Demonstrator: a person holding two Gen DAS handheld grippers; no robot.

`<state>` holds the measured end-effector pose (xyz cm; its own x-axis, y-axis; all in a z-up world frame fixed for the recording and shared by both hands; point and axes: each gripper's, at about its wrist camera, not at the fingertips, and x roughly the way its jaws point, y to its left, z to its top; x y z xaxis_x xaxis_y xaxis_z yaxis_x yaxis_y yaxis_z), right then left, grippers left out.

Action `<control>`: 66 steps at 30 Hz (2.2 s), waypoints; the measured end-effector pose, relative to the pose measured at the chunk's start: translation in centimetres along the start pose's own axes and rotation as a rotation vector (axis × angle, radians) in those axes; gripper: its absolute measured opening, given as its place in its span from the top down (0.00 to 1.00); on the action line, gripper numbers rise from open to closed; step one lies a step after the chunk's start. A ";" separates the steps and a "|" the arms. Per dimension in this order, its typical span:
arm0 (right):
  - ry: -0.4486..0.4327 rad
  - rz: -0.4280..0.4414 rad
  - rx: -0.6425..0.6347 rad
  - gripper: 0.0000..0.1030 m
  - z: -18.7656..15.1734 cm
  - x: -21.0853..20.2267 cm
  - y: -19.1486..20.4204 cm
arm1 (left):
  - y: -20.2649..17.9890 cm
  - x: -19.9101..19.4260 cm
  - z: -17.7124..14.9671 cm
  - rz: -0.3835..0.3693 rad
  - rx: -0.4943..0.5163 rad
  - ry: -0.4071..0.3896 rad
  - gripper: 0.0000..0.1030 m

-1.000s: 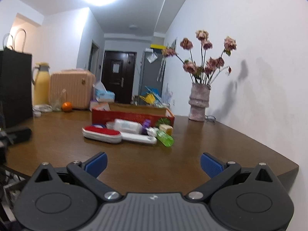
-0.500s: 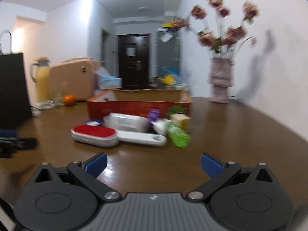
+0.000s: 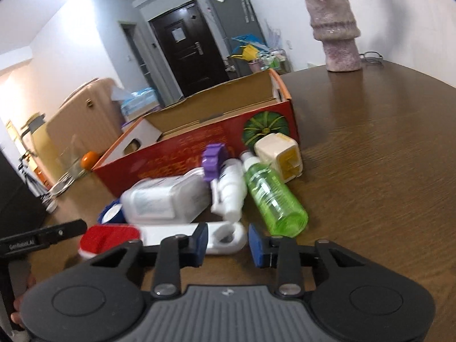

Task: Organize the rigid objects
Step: 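Reach the left tool to the red-and-white lint brush and grasp it, then carry the lint brush with the left tool into the cardboard box and release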

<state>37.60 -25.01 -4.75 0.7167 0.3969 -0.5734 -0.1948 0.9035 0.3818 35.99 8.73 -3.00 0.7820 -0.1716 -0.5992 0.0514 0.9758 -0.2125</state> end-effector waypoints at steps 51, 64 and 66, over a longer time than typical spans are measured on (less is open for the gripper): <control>-0.137 0.002 -0.046 0.86 15.6 1.8 1.4 | -2.7 1.0 14.9 -0.103 -0.071 -0.148 0.47; 0.131 -0.071 -0.192 0.85 24.0 22.3 1.5 | 0.4 19.4 19.9 0.127 0.070 0.093 0.41; 0.152 -0.062 -0.223 0.76 23.7 23.6 2.1 | -0.3 18.8 19.6 0.114 0.108 0.064 0.23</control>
<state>70.00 -17.57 -0.26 0.6267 0.3443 -0.6991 -0.3083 0.9335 0.1834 62.91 7.85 0.94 0.7456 -0.0634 -0.6634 0.0331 0.9978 -0.0582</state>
